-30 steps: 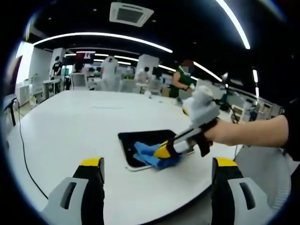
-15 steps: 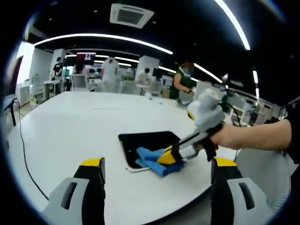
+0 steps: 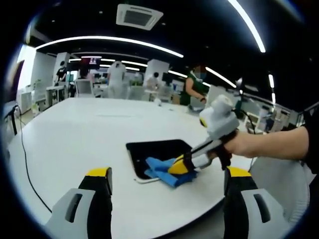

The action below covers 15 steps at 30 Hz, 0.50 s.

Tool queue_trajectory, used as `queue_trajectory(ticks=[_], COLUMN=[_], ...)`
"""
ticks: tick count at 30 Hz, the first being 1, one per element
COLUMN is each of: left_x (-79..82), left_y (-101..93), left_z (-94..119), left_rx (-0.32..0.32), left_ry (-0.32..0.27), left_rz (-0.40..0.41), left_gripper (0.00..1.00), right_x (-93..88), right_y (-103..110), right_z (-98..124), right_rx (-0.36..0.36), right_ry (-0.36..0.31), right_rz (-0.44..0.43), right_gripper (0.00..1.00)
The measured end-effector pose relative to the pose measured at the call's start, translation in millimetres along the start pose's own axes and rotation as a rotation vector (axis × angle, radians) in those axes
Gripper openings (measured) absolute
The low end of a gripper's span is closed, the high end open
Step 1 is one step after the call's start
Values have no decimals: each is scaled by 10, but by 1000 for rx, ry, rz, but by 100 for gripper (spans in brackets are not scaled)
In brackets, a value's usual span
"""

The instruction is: Wipe the mirror surface with the cleaning cloth until all visible marks leave the cleaned area.

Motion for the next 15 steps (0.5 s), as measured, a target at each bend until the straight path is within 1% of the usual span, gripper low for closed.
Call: queue_trajectory(ticks=[9,15], left_x=[1,5], left_y=[-1,1], left_z=[3,4], left_rx=[-1,-1], left_ry=[-3,-6], left_rz=[2,3], left_gripper=[93,93], right_x=[-14,-61], right_y=[-30,-118], right_z=[33,104], right_rx=[4,0], right_ry=[5,7], right_rz=[-7,-25], right_gripper=[1,1])
Point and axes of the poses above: the point that each gripper's makers call its tool centre point, and the gripper's own axes: z roughly backward along the fingers, y roughly to its left, x roughly out of its top, the point moved 7 cm from there along z, roughly backward along the fingers, and after that the axes turned 2 degrees about y, right-handed, at the moved point
